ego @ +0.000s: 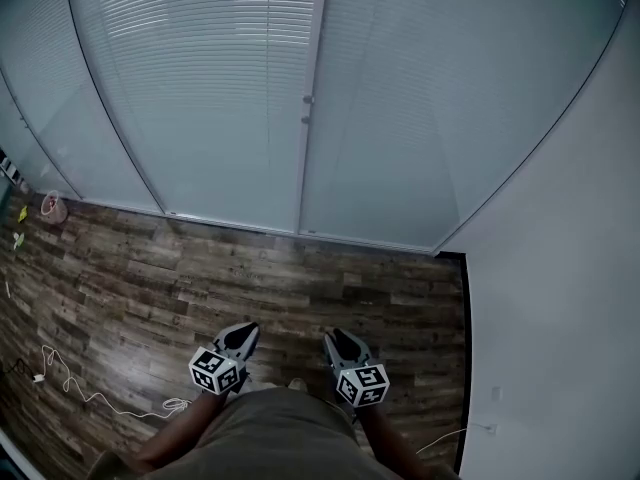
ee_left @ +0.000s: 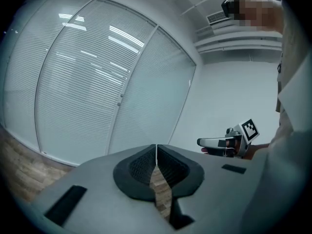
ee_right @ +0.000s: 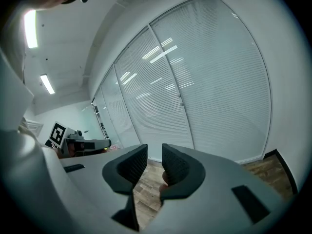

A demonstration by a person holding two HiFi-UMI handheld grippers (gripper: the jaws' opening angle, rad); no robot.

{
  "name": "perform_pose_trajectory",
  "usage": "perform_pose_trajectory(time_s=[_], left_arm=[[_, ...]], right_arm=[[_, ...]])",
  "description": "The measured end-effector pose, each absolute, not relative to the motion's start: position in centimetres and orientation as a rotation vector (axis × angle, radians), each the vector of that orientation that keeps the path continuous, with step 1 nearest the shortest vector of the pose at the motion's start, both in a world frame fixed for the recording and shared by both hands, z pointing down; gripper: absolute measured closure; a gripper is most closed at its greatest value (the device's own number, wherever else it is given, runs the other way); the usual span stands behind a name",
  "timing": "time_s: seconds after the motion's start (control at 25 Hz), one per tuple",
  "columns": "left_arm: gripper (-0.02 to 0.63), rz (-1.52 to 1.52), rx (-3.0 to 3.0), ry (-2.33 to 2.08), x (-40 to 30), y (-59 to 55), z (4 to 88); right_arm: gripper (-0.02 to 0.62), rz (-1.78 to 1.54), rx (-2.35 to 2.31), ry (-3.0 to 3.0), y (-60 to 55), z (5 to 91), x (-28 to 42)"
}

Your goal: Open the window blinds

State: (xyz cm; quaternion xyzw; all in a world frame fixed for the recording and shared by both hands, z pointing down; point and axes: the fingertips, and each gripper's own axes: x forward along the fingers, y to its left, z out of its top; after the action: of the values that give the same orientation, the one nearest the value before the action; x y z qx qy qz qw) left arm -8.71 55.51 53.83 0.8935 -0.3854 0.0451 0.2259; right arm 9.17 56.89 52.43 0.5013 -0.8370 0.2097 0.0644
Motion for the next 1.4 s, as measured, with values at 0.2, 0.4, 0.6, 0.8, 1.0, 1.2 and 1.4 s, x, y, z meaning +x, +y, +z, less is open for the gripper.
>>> perform_pose_trajectory(time_s=[0.2, 0.4, 0.6, 0.8, 1.0, 1.2, 1.4], left_arm=[[0.590, 0.091, 2.421, -1.081, -7.3, 58.5, 54.4], [0.591, 0.079, 2.386, -1.082, -6.8, 59.5, 55.1], [0.591, 0.078, 2.356, -1.069, -6.8, 59.4, 55.3], [0.591, 0.095, 2.367, -1.023, -7.2, 59.8, 55.9], [0.591, 0.089, 2.336, -1.015, -10.2, 57.8, 56.4], [0.591, 0.097, 2.339, -0.999, -14.1, 54.8, 56.8], [0.591, 0.116, 2.398, -0.986, -17.5, 51.3, 56.4]], right_arm=[[0.499, 0.644, 1.492, -2.533, 59.0, 53.0, 10.7], [0.499, 0.635, 1.487, -2.531, 59.8, 53.3, 11.8], [0.499, 0.634, 1.519, -2.514, 59.8, 53.3, 12.3], [0.499, 0.647, 1.528, -2.501, 59.9, 53.8, 11.1], [0.499, 0.645, 1.530, -2.475, 58.1, 54.0, 9.0], [0.499, 0.637, 1.555, -2.457, 55.4, 53.9, 5.5], [0.499, 0.656, 1.573, -2.431, 52.4, 54.5, 2.0]])
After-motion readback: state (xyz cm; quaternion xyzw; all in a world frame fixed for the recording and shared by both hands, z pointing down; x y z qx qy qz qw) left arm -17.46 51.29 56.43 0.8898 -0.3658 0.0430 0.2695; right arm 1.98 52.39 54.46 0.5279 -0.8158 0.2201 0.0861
